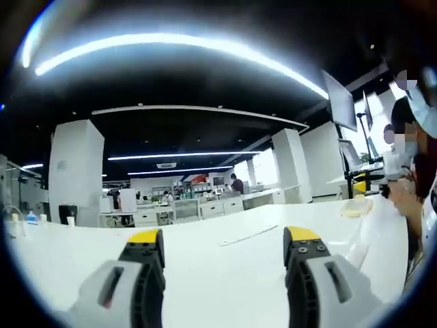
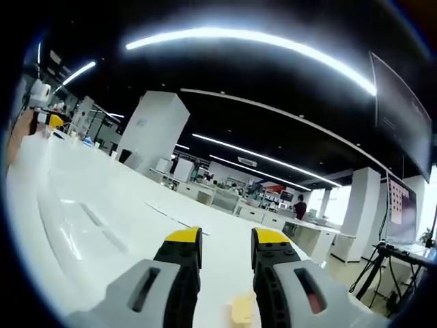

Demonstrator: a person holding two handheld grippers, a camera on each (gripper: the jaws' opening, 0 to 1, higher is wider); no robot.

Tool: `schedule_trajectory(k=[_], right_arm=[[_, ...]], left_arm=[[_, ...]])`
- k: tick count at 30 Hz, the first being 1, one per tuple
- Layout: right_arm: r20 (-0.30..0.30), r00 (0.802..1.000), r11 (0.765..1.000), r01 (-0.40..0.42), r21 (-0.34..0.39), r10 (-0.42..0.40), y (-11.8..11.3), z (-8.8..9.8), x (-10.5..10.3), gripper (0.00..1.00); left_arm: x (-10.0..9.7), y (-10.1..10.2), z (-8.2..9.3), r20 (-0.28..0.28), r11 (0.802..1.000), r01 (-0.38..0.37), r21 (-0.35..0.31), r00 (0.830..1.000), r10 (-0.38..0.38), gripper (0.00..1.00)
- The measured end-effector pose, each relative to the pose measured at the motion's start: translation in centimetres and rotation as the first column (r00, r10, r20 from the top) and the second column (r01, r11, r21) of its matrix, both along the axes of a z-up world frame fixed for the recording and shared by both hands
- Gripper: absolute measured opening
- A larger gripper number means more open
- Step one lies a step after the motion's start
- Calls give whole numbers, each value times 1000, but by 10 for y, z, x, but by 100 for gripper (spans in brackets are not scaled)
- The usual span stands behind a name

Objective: Snap each plastic latch of the storage box into its locked position after aligning the lid with the box until every specified latch is closed and the lid sits flush.

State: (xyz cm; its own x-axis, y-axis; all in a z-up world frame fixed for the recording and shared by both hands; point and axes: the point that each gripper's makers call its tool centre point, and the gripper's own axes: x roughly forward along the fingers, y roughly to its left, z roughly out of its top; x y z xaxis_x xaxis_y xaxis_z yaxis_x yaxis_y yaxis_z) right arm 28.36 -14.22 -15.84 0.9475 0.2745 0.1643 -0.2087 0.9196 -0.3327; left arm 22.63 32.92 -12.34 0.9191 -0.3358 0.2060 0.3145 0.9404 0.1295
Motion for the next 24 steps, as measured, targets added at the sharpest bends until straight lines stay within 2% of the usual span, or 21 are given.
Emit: schedule_trajectory(k=[9, 11, 13, 19, 21, 24], right_arm=[[23, 1000, 1000, 5, 22, -6, 0, 3, 0, 28], [23, 1000, 1000, 5, 24, -5, 1, 3, 0, 27], [27, 1000, 999, 4, 33, -5, 1, 4, -1, 26], [58, 998, 997, 14, 70, -18, -7, 10, -4, 26], [63, 998, 997, 10, 83, -15, -8, 12, -5, 26], [69, 998, 994, -5, 111, -3, -10, 13, -6, 26]], left_arm=[[4, 1, 0, 0, 1000, 21, -10, 1000, -21, 71], [6, 0, -2, -3, 1000, 23, 1, 1000, -23, 71], [7, -4, -3, 19, 997, 55, 53, 998, -56, 71], [8, -7, 3, 25, 997, 74, 35, 997, -75, 71], [10, -16, 8, 45, 994, 87, 67, 995, -91, 71], [13, -30, 9, 35, 988, 128, 82, 991, -131, 70]])
